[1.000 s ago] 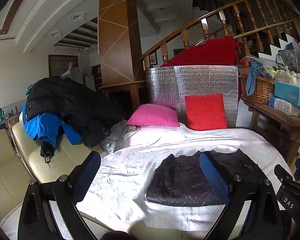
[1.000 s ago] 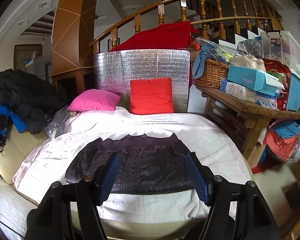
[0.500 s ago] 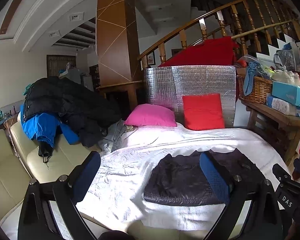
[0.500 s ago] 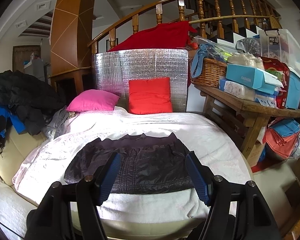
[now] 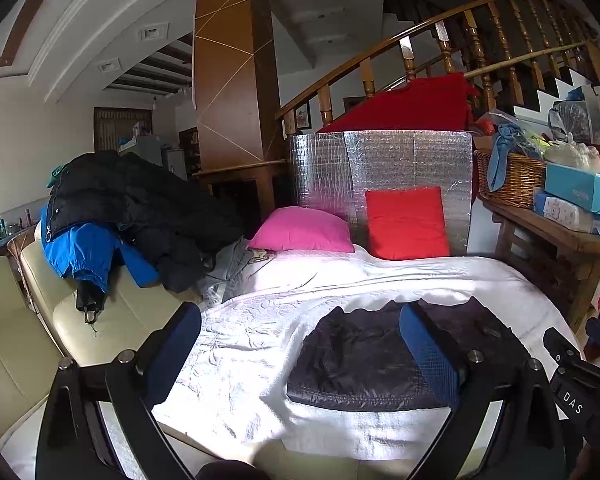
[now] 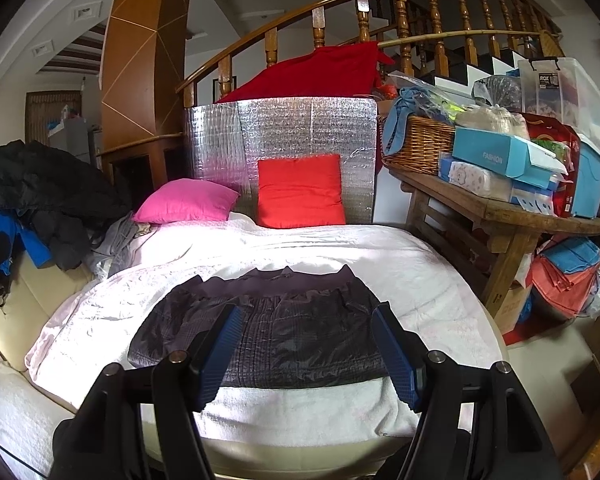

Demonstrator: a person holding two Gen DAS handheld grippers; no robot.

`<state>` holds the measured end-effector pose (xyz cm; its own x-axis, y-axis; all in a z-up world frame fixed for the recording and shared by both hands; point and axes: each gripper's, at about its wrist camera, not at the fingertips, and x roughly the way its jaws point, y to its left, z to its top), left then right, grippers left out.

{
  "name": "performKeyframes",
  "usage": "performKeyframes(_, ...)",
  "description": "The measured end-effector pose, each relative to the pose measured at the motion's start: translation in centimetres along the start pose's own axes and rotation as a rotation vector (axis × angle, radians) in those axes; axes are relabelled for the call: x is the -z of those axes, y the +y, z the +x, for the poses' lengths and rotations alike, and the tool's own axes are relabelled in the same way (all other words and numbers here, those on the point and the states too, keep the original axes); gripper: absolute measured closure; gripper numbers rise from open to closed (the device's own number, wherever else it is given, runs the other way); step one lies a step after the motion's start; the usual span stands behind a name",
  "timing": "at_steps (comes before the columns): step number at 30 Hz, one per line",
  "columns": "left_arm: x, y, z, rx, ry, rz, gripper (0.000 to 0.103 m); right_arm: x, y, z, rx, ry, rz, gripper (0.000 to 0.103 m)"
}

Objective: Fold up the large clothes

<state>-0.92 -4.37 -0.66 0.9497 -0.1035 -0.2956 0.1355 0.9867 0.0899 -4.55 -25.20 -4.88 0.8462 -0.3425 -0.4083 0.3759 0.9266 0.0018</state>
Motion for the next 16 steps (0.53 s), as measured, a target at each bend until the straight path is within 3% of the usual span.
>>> performKeyframes(9, 0.1, -0.3, 1.3, 0.005, 0.013, 0.011, 0.004, -0.4, 0.2, 1.1, -0.001, 0.009, -0.008, 0.031)
performKeyframes(16, 0.2, -0.9, 4.6, 0.024, 0.026, 0.011, 0.004, -1.7, -0.1, 4.4, 0.008, 0.018, -0.012, 0.032)
